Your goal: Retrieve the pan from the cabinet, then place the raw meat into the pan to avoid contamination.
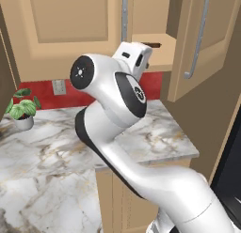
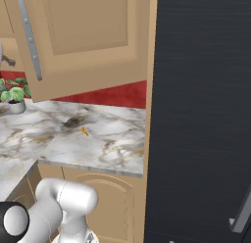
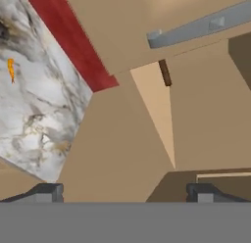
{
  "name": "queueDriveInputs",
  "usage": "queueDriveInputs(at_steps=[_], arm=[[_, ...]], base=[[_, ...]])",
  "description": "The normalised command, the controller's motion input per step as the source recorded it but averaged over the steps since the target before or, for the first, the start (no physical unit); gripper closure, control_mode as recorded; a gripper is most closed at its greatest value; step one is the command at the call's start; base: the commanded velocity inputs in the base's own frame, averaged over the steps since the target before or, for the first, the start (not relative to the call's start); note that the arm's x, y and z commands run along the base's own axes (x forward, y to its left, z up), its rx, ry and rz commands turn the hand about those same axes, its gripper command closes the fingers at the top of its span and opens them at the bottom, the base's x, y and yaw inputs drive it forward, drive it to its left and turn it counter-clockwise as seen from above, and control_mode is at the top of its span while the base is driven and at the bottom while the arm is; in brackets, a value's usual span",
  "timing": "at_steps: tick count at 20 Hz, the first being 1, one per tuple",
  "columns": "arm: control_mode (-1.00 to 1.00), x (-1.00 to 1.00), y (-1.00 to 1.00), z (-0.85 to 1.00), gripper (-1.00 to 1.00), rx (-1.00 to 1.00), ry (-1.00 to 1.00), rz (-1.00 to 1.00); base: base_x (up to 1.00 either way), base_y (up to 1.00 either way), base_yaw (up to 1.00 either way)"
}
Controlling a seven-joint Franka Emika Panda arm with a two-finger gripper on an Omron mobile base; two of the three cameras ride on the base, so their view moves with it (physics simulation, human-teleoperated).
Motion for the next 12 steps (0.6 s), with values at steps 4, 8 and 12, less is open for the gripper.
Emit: queueDriveInputs(at_steps=[4, 8, 12], arm=[[-1.00, 0.39, -0.03, 0.00, -1.00, -0.05, 0.00, 0.00], [-1.00, 0.39, -0.09, 0.00, -1.00, -0.09, 0.02, -0.02], [-1.00, 0.35, -0.06, 0.00, -1.00, -0.10, 0.03, -0.03]], base=[[0.00, 0.00, 0.00], [0.00, 0.00, 0.00], [0.00, 0.00, 0.00]])
